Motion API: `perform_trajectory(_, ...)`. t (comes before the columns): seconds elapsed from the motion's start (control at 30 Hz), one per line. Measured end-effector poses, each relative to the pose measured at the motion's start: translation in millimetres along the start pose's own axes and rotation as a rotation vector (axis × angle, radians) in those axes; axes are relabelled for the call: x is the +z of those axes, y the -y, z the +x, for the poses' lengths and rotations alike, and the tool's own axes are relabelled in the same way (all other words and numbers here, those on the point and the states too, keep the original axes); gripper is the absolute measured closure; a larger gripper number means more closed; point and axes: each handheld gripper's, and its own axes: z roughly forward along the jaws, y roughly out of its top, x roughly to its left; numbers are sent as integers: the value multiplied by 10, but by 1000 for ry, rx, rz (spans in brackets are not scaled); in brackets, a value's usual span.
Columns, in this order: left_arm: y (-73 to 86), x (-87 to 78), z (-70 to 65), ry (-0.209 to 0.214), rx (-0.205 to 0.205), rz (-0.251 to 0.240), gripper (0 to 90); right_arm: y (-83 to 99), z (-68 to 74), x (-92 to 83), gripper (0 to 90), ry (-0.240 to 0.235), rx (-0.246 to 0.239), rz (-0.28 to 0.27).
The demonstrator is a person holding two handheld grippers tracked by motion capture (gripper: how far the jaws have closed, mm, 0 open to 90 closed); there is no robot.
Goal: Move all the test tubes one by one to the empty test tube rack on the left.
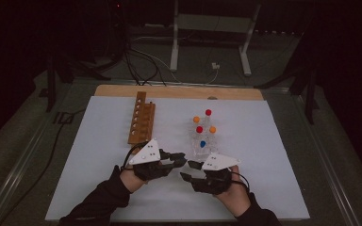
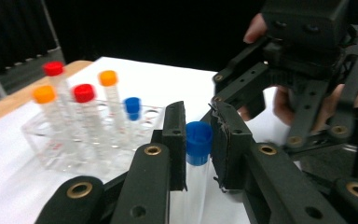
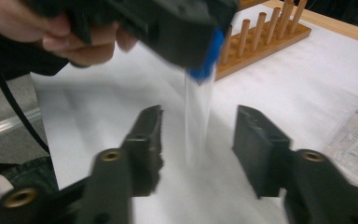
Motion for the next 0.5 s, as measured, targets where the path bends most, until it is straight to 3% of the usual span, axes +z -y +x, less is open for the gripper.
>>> perform_trajectory(0.07, -25, -51, 52, -22, -4, -10, 779, 0, -16, -16, 442, -4, 5, -9)
perform_trajectory(0.1, -57, -99, 108, -49, -3, -13, 779, -1, -44, -54, 357, 11, 7, -20)
perform_trajectory(0.13, -57, -99, 108, -49, -3, -13, 779, -2, -61, -73, 315, 27, 5, -22)
perform_trajectory(0.23, -116, -165, 203, -81, -8, -17, 779, 6, -96, -107, 268, 44, 18, -37)
perform_trajectory(0.27, -137, -185, 234, -94, -7, -20, 779, 16, -116, -139, 166, 77, 28, -68)
perform_trajectory(0.37, -205, -244, 325, -128, -7, -28, 779, 21, -142, -184, 91, 110, 43, -99)
perform_trajectory(0.5, -283, -289, 450, -176, -16, -29, 779, 35, -187, -245, 11, 98, 56, -133)
